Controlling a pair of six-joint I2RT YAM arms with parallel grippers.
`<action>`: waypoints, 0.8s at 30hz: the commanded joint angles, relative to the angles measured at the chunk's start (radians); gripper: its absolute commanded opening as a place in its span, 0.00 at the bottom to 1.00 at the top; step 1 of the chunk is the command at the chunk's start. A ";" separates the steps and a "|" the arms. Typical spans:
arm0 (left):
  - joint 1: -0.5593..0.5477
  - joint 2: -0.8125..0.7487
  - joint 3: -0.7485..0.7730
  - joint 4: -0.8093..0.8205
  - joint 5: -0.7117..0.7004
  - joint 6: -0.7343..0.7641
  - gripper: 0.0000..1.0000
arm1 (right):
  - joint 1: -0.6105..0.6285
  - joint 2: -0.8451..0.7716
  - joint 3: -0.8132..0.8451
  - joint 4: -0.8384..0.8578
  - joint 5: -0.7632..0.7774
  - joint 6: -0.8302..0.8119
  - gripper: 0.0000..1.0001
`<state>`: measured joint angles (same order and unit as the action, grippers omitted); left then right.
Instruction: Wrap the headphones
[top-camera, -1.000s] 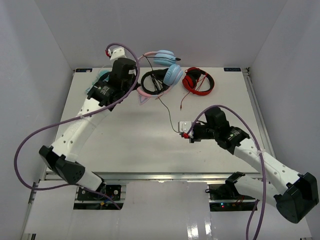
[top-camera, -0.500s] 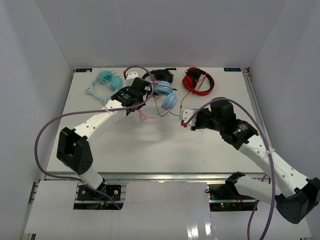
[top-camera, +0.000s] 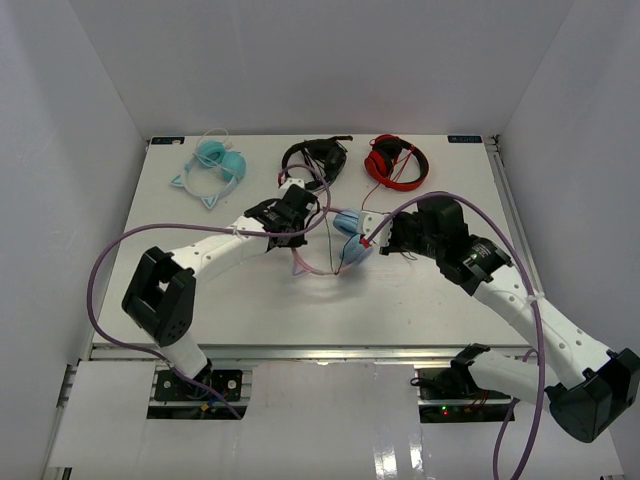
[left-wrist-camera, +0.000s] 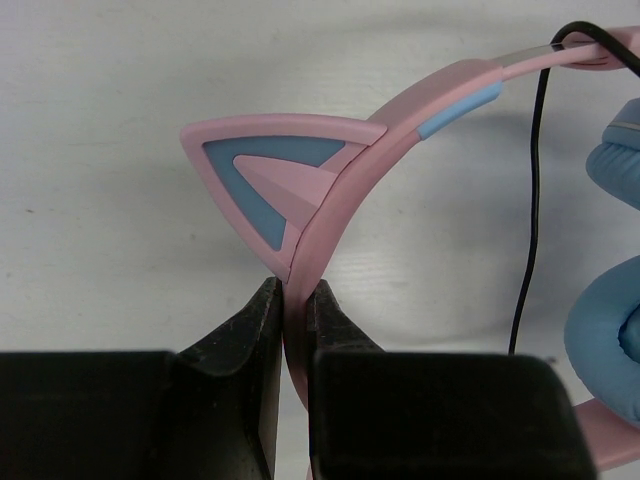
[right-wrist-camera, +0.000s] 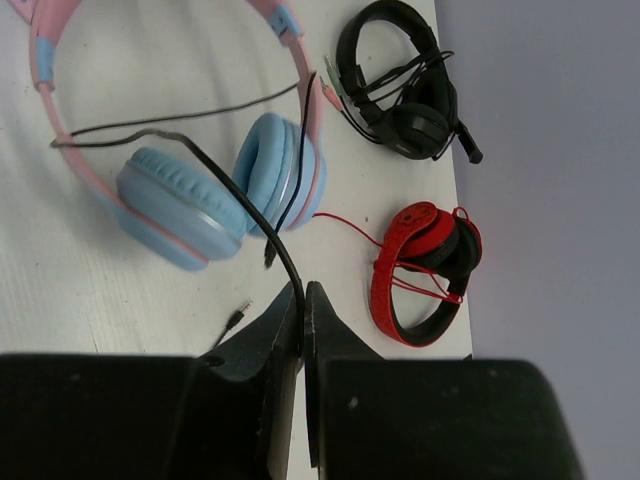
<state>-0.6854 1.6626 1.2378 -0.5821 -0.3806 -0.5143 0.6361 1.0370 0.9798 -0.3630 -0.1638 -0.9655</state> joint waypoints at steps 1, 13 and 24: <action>-0.061 -0.064 -0.033 0.099 0.153 0.056 0.00 | -0.007 0.032 0.031 0.066 -0.031 0.027 0.08; -0.107 -0.291 -0.217 0.175 0.413 0.167 0.00 | -0.131 0.071 -0.063 0.131 -0.234 0.048 0.08; -0.115 -0.462 -0.260 0.192 0.578 0.185 0.00 | -0.208 0.164 -0.070 0.151 -0.518 0.177 0.08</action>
<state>-0.7913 1.2674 0.9806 -0.4438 0.1053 -0.3231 0.4569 1.1843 0.8993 -0.2641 -0.5524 -0.8622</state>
